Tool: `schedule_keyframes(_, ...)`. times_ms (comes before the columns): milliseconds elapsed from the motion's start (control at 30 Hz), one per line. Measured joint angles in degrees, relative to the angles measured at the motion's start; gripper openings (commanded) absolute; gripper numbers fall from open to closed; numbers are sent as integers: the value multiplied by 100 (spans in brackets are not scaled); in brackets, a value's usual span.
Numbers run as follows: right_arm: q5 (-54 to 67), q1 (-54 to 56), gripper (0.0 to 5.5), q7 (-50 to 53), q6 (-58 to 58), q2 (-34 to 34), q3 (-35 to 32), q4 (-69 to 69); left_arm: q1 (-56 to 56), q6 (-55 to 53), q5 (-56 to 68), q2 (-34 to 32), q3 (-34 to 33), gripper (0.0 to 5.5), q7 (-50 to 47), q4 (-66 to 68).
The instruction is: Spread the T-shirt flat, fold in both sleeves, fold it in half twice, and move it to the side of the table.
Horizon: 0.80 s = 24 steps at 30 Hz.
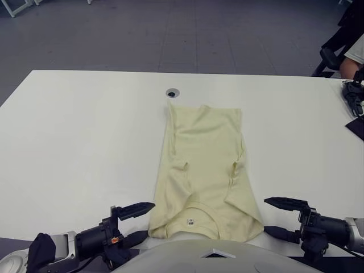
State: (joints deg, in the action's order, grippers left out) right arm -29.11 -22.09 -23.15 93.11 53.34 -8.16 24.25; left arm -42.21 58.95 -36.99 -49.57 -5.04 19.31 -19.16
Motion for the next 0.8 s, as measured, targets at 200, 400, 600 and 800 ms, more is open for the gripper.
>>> schedule_keyframes(200, -359, 106, 428, 334, 0, 51, 138, 150, 111, -344, -104, 126, 262, 434, 176, -133)
schedule_keyframes(400, -804, 111, 306, 623, -1, 52, 197, 183, -49, -449, -106, 121, 260, 315, 197, -98)
schedule_keyframes(600, -1189, 217, 192, 809, -8, -63, 305, 146, -75, -532, -105, 116, 348, 208, 303, -95)
schedule_keyframes(800, -1274, 238, 75, 818, -232, -326, 681, -187, 44, -574, -32, 66, 413, 95, 398, 70)
